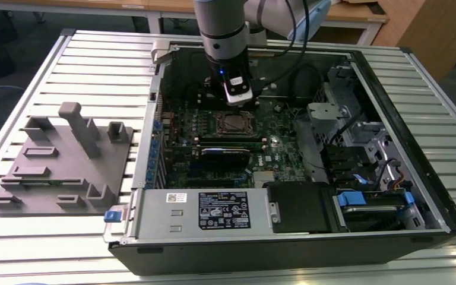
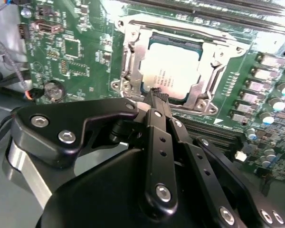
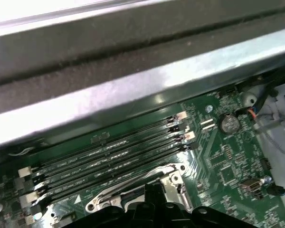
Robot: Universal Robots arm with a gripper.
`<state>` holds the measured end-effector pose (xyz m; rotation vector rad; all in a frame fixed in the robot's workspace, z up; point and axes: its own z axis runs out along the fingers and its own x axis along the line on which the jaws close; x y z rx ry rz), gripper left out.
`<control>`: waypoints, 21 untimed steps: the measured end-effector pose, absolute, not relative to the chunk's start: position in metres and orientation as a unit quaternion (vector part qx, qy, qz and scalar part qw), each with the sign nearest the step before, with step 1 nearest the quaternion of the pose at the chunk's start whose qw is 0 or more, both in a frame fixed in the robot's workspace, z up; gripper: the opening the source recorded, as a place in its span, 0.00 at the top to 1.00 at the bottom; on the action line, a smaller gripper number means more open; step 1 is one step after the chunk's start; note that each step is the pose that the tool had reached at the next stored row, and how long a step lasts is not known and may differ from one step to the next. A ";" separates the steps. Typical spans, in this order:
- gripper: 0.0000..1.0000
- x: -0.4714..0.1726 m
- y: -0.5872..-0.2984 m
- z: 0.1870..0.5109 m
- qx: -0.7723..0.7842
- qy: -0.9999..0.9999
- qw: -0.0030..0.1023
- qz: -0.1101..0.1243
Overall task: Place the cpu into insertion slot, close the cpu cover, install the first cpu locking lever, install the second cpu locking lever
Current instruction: 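Install the first cpu locking lever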
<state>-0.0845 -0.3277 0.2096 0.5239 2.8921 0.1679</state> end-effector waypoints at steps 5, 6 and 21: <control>0.89 -0.085 -0.328 0.209 0.177 0.979 0.084 0.048; 0.89 -0.085 -0.328 0.209 0.178 0.979 0.084 0.048; 0.89 -0.085 -0.328 0.216 0.177 0.979 0.084 0.048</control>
